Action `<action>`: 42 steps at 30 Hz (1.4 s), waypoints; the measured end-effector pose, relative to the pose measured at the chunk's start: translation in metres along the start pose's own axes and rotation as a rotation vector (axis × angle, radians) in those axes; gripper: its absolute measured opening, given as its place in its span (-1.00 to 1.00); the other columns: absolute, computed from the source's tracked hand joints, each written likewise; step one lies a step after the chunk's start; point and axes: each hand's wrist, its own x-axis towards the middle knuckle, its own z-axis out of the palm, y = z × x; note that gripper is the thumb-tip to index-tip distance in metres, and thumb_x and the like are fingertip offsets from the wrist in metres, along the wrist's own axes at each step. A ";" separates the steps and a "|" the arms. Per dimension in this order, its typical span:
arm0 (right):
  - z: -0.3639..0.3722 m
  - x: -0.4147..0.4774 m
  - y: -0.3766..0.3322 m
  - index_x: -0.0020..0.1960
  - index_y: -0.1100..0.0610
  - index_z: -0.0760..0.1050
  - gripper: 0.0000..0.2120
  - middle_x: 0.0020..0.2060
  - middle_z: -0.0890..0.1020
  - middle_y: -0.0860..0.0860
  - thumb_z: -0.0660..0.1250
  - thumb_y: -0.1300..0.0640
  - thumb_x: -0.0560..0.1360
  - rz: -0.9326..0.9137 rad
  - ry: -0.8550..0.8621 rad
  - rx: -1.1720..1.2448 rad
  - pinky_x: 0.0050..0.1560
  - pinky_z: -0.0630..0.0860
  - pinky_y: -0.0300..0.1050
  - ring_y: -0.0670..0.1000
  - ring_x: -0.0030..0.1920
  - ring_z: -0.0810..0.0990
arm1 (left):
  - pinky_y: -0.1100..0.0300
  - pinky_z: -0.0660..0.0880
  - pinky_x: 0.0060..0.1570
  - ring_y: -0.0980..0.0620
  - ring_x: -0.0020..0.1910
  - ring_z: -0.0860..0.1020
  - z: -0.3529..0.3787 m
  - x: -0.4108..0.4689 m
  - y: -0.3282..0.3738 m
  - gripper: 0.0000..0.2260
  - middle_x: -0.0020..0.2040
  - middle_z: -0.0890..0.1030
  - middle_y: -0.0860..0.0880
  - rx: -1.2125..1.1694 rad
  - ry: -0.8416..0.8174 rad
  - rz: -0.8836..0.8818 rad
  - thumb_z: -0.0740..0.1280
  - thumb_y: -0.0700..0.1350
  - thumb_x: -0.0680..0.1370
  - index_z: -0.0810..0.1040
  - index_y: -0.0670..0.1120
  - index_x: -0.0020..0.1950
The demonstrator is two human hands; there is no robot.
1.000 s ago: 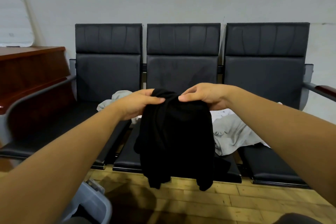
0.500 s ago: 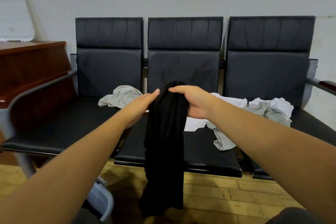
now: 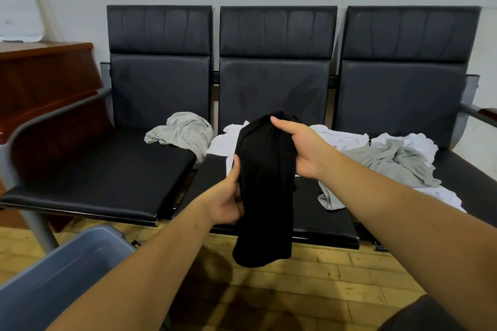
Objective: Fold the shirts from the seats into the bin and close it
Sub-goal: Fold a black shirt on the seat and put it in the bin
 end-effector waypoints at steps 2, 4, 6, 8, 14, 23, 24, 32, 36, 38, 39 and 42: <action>-0.009 -0.001 0.006 0.33 0.27 0.52 -0.60 0.23 0.63 0.18 0.27 0.03 0.62 -0.020 0.006 0.038 0.37 0.44 0.05 0.15 0.24 0.62 | 0.07 0.59 -0.03 -0.01 -0.10 0.71 0.009 0.003 -0.003 -0.41 0.00 0.73 -0.06 -0.040 -0.019 0.074 0.24 0.38 0.48 0.70 -0.07 0.14; -0.020 -0.001 0.012 0.34 0.27 0.51 -0.61 0.23 0.63 0.19 0.26 0.04 0.63 -0.036 0.022 0.074 0.36 0.44 0.06 0.16 0.24 0.62 | 0.15 0.58 -0.08 0.04 -0.21 0.66 0.012 0.007 -0.004 -0.58 -0.15 0.67 -0.03 -0.110 0.009 0.146 0.36 0.24 0.44 0.68 -0.09 0.01; -0.031 -0.001 0.020 0.35 0.27 0.50 -0.60 0.24 0.62 0.21 0.27 0.05 0.62 -0.035 0.042 0.085 0.37 0.44 0.08 0.18 0.24 0.61 | 0.22 0.45 -0.07 0.09 -0.34 0.54 0.010 0.010 -0.002 -0.68 -0.34 0.56 0.01 -0.177 -0.002 0.172 0.40 0.15 0.41 0.63 -0.11 -0.11; -0.041 0.000 0.030 0.34 0.26 0.51 -0.62 0.24 0.62 0.21 0.29 0.06 0.62 -0.015 0.078 0.064 0.37 0.44 0.09 0.18 0.24 0.62 | 0.21 0.45 0.06 0.05 -0.20 0.59 0.004 0.013 -0.001 -0.70 -0.25 0.64 -0.02 -0.174 -0.056 0.201 0.42 0.07 0.46 0.63 -0.16 -0.01; -0.058 0.005 0.039 0.23 0.22 0.58 -0.73 0.09 0.70 0.15 0.33 0.14 0.59 -0.030 0.276 -0.058 0.23 0.56 0.11 0.16 0.10 0.69 | 0.03 0.53 0.22 -0.04 0.21 0.64 -0.004 0.019 0.006 -0.64 0.25 0.66 -0.07 0.083 0.061 0.333 0.39 -0.09 0.60 0.50 -0.13 0.37; -0.081 -0.001 0.037 0.25 0.20 0.58 -0.72 0.09 0.71 0.13 0.23 0.19 0.59 -0.092 0.358 0.044 0.15 0.59 0.04 0.13 0.08 0.70 | -0.04 0.50 0.32 -0.08 0.23 0.62 -0.006 0.015 0.022 -0.62 0.27 0.64 -0.07 0.033 0.002 0.242 0.31 0.02 0.64 0.48 -0.09 0.43; -0.082 -0.003 0.037 0.26 0.20 0.58 -0.70 0.11 0.70 0.14 0.22 0.18 0.59 -0.107 0.345 0.075 0.20 0.57 0.06 0.14 0.11 0.69 | -0.02 0.51 0.30 -0.08 0.24 0.62 -0.006 0.013 0.022 -0.62 0.26 0.65 -0.09 0.045 -0.010 0.216 0.34 0.00 0.61 0.51 -0.10 0.40; -0.098 -0.016 0.029 0.26 0.25 0.56 -0.68 0.15 0.66 0.15 0.21 0.24 0.55 -0.211 0.328 0.166 0.19 0.57 0.02 0.15 0.14 0.65 | 0.10 0.62 -0.02 -0.05 -0.01 0.70 -0.029 -0.003 0.025 -0.74 0.06 0.71 -0.15 0.289 -0.032 -0.072 0.43 -0.23 0.44 0.65 -0.22 0.12; -0.098 -0.015 0.030 0.17 0.22 0.60 -0.74 0.06 0.68 0.13 0.24 0.23 0.55 -0.124 0.340 0.030 -0.01 0.64 -0.02 0.12 0.01 0.70 | -0.02 0.52 0.24 -0.10 0.22 0.63 -0.036 -0.004 0.023 -0.64 0.27 0.63 -0.15 0.145 -0.018 0.020 0.41 -0.21 0.53 0.56 -0.18 0.32; -0.101 -0.013 0.030 0.20 0.23 0.60 -0.74 0.08 0.70 0.15 0.28 0.23 0.55 -0.083 0.346 -0.001 -0.02 0.66 0.00 0.14 0.05 0.71 | -0.03 0.49 0.28 -0.10 0.28 0.60 -0.035 -0.005 0.026 -0.67 0.28 0.63 -0.12 0.089 -0.028 0.104 0.35 -0.17 0.59 0.54 -0.12 0.36; -0.103 -0.012 0.030 0.21 0.23 0.60 -0.73 0.09 0.70 0.16 0.31 0.23 0.54 -0.058 0.342 -0.020 0.01 0.66 0.02 0.15 0.07 0.70 | -0.03 0.50 0.26 -0.09 0.27 0.60 -0.034 -0.006 0.028 -0.69 0.27 0.64 -0.09 0.087 -0.028 0.121 0.33 -0.14 0.60 0.54 -0.08 0.36; -0.112 -0.012 0.027 0.26 0.23 0.58 -0.66 0.14 0.68 0.16 0.41 0.20 0.50 0.032 0.304 -0.115 0.17 0.59 0.06 0.15 0.14 0.67 | -0.01 0.57 0.09 -0.07 0.18 0.64 -0.035 -0.009 0.034 -0.68 0.22 0.67 -0.06 0.165 0.045 0.080 0.36 -0.05 0.59 0.56 -0.03 0.34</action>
